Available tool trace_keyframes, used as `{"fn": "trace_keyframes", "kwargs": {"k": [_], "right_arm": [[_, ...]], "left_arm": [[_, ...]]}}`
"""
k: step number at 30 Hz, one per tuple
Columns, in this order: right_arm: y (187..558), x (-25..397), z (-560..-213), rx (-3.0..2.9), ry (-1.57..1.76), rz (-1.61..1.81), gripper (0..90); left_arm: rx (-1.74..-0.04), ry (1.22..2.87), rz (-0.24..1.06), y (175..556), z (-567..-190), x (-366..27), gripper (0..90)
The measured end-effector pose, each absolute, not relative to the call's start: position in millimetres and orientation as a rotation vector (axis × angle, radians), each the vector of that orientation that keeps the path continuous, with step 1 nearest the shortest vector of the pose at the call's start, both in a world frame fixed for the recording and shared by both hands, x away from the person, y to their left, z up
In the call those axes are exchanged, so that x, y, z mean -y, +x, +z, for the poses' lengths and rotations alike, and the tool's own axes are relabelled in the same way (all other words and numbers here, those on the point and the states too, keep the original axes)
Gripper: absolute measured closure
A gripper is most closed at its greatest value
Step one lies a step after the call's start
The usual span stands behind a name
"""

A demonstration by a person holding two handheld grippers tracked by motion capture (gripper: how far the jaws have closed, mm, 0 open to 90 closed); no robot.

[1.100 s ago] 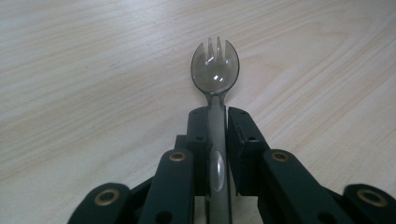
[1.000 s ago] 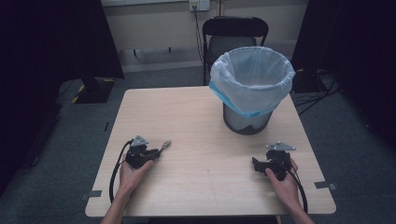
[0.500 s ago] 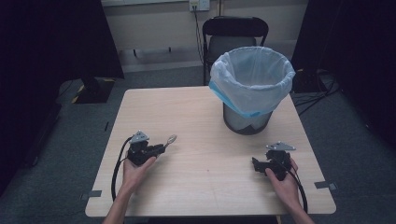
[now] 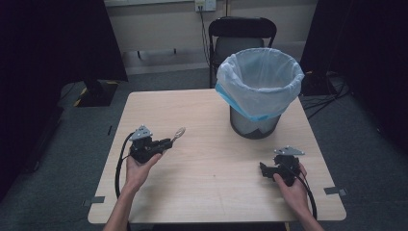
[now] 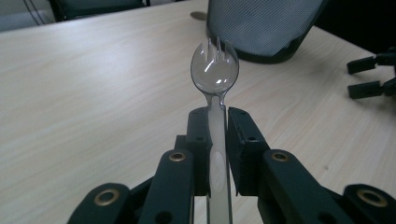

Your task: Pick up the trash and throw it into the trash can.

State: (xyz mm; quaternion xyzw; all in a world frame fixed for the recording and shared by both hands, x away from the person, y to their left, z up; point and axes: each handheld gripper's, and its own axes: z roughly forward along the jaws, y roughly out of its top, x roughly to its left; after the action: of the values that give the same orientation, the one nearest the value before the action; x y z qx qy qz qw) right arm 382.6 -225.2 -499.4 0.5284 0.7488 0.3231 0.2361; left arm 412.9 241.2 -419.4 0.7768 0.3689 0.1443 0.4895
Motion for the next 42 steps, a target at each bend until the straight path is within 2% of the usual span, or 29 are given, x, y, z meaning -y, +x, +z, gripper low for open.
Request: {"fn": "trace_keyframes", "kwargs": {"k": [11,27,42], "right_arm": [[383,225,-499,-2.053,1.449,0.886,12.4],[383,225,-499,-2.053,1.449,0.886,12.4],[383,225,-499,-2.053,1.449,0.886,12.4]], "left_arm": [[-0.824,1.826,0.353,417,-391,-221,79.9],[-0.712,1.748,0.372,430,-330,-199,79.9],[-0.602,1.736,0.36,453,-286,-153,79.9]]}}
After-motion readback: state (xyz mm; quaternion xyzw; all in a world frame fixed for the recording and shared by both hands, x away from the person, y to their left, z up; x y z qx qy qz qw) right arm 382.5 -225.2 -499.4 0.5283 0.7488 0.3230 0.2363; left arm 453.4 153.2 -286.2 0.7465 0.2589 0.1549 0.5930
